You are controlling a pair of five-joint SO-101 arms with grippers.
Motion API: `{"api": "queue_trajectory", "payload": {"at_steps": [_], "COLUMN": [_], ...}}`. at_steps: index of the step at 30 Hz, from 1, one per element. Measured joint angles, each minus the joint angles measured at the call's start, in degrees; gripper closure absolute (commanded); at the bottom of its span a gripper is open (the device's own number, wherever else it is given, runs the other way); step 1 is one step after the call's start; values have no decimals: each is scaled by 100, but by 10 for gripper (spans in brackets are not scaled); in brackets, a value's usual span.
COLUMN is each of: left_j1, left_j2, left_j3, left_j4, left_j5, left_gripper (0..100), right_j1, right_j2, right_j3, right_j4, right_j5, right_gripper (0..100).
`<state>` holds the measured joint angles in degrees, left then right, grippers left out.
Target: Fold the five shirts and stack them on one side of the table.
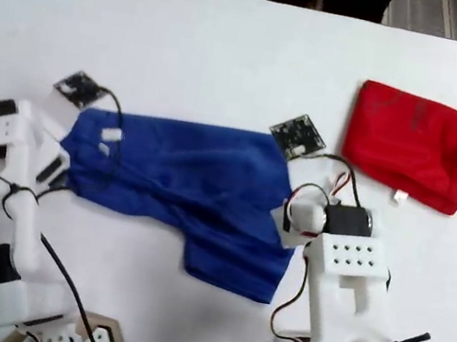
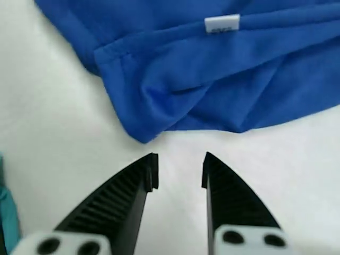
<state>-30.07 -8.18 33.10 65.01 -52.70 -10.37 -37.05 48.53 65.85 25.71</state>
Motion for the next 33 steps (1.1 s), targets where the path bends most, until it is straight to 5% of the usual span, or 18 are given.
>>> {"api": "queue_trajectory", "payload": {"at_steps": [9, 17, 33], "left_j1": [0, -26, 0], "left_j2": [659, 2084, 2286], "left_j3": [141, -1002, -1934], "left_j4": [-352, -97, 334], "left_j5": [-738, -774, -519], "left_gripper": [845, 845, 845], "right_j1": [0, 0, 0], "right_j2": [0, 0, 0], "right_j3": [0, 0, 0], "right_j4": [0, 0, 0], "right_j5": [0, 0, 0], "right_gripper": [978, 978, 978]}}
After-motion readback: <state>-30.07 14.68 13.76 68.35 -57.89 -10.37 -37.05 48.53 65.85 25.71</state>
